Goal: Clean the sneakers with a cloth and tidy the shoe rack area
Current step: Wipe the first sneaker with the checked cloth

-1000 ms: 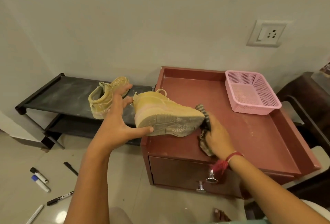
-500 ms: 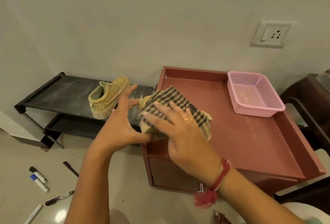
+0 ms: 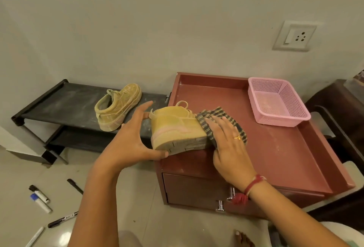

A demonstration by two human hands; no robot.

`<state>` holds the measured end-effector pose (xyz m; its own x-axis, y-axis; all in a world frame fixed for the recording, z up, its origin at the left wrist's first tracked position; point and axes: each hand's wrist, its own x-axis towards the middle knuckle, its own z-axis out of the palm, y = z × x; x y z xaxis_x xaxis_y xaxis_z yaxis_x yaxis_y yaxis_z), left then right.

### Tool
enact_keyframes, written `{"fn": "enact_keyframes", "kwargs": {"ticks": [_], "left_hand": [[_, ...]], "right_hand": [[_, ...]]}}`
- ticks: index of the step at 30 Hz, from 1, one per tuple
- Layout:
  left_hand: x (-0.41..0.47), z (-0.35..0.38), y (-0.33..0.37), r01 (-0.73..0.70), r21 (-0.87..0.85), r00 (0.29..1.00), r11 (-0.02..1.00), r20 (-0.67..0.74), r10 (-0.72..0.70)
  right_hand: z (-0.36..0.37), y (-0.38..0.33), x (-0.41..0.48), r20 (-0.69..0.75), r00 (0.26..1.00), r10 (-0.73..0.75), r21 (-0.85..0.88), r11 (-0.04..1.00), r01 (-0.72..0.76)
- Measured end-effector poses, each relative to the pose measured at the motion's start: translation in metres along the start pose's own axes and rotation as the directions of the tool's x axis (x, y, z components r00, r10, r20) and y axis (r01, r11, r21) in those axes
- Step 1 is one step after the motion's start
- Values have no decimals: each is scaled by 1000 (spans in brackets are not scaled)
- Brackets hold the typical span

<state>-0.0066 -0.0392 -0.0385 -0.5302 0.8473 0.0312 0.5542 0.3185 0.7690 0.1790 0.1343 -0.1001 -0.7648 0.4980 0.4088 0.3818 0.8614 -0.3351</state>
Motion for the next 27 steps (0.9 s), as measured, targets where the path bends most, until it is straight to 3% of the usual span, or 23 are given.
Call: {"fn": "enact_keyframes", "kwargs": {"ticks": [4,6,8,12,15,18,21,24,27], "left_hand": [[1,2,-2,31,96,999,995,12,-33],[0,3,-3,38,136,999,990,12,-40],[0,4,-2,27,151,1000,988,9,-29],[0,3,0,5,169,1000,986,4,-6],[-2,8,3,-68,286,997,956,-13,75],[0,14,9,-133,394,984,909,-57,168],[6,20,13,-193,499,961,845,-79,266],[11,23,13,-160,620,950,768,-115,291],[13,26,15,-158,680,946,716,-104,307]], "right_hand": [[10,22,1,4,987,163,172,972,-161],[10,41,8,97,957,273,355,889,-290],[6,50,16,193,936,296,420,837,-351],[1,64,26,328,876,354,233,868,-438],[-13,79,31,411,833,371,149,874,-463],[-25,82,38,321,843,432,118,865,-488],[-51,80,39,47,860,508,190,841,-507],[-89,66,43,-71,927,369,440,845,-303],[-113,41,48,83,994,71,635,765,-108]]}}
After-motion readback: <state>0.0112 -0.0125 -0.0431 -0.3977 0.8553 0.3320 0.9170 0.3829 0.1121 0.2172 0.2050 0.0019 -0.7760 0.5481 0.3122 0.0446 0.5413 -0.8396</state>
